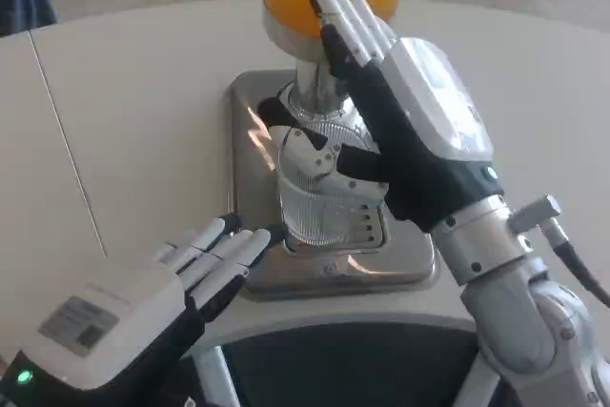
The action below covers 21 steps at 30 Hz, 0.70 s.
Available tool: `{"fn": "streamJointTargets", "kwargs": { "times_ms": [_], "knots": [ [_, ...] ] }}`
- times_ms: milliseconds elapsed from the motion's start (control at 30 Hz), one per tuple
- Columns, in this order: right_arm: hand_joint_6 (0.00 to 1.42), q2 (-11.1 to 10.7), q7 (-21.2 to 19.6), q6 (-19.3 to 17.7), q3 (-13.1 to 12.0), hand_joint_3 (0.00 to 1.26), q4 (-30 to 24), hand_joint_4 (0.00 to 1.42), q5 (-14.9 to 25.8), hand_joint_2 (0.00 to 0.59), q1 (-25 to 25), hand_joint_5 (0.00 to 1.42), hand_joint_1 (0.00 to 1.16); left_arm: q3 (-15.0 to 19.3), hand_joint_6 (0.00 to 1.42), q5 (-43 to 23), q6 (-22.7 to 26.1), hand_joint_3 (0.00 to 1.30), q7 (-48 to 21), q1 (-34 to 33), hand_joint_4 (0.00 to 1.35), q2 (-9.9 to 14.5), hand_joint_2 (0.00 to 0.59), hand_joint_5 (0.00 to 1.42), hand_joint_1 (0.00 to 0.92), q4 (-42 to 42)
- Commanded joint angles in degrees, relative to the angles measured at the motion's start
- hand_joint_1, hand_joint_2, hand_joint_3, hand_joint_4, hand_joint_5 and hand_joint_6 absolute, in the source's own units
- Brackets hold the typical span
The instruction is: Grasp the cup under the faucet to collect the drink, then remove the cup.
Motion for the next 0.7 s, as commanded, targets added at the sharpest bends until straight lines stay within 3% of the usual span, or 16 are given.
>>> {"fn": "streamJointTargets", "kwargs": {
  "times_ms": [33, 700],
  "knots": [
    [0.03, -1.1, 4.3, 1.5, 2.3, 0.00, 2.7, 0.00, -0.5, 0.449, 0.7, 0.00, 0.39, -0.3, 0.10, 0.2, 0.3, 0.00, -0.9, 0.2, 0.00, 0.3, 0.104, 0.00, 0.044, 0.4],
    [0.02, -2.7, 8.0, 3.3, 5.0, 0.00, 4.1, 0.00, -2.1, 0.452, -2.0, 0.00, 0.37, -0.4, 0.10, -0.3, 0.5, 0.00, -1.5, -0.6, 0.00, 0.4, 0.104, 0.00, 0.043, 1.1]
  ]
}}
